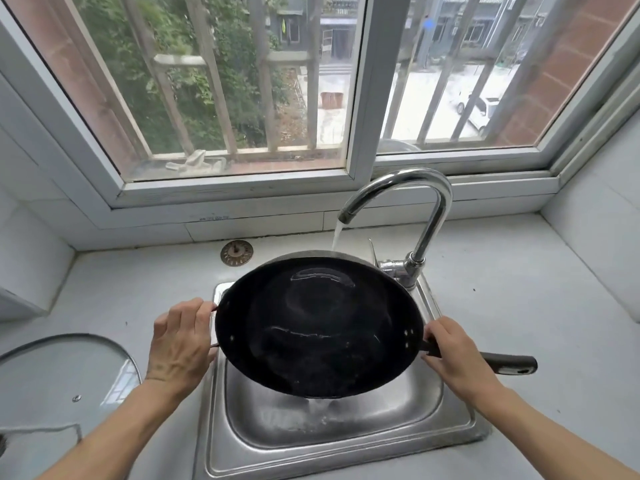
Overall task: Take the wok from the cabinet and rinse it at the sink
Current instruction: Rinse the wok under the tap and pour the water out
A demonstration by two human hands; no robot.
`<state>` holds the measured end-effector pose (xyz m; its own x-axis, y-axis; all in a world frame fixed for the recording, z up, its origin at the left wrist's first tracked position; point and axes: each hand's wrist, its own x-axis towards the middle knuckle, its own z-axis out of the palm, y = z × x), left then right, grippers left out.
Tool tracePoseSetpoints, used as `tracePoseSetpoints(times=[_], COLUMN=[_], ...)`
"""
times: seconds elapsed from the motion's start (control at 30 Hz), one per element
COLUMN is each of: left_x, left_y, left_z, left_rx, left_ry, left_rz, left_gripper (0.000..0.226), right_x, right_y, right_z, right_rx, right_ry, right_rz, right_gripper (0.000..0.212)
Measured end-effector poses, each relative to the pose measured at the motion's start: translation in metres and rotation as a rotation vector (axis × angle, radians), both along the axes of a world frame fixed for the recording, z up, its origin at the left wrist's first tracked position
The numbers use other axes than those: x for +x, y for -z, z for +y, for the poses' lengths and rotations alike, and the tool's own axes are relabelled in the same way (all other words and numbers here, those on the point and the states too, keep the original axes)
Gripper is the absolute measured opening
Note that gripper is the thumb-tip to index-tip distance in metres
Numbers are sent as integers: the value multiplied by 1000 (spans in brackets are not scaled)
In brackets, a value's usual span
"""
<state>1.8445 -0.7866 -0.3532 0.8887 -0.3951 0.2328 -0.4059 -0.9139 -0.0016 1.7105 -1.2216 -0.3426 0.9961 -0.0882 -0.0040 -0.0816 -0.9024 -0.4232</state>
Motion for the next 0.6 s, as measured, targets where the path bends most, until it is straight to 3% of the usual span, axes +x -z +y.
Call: tracePoseSetpoints(times=[0.23, 0.47, 0.6], left_x=[22, 37, 47], left_y=[-1, -6, -9], left_z=[-15, -33, -46], left_rx=[32, 47, 60], left_ry=[3, 40, 74], left_rz=[-109, -162, -232], left_gripper=[96, 99, 88], right_x=[10, 12, 9], right_y=[12, 24, 28], right_z=[-7, -21, -29], right_rx=[42, 67, 85], right_ry=[23, 51, 88], right_rz=[-86, -64, -45], right_gripper=[44, 46, 42])
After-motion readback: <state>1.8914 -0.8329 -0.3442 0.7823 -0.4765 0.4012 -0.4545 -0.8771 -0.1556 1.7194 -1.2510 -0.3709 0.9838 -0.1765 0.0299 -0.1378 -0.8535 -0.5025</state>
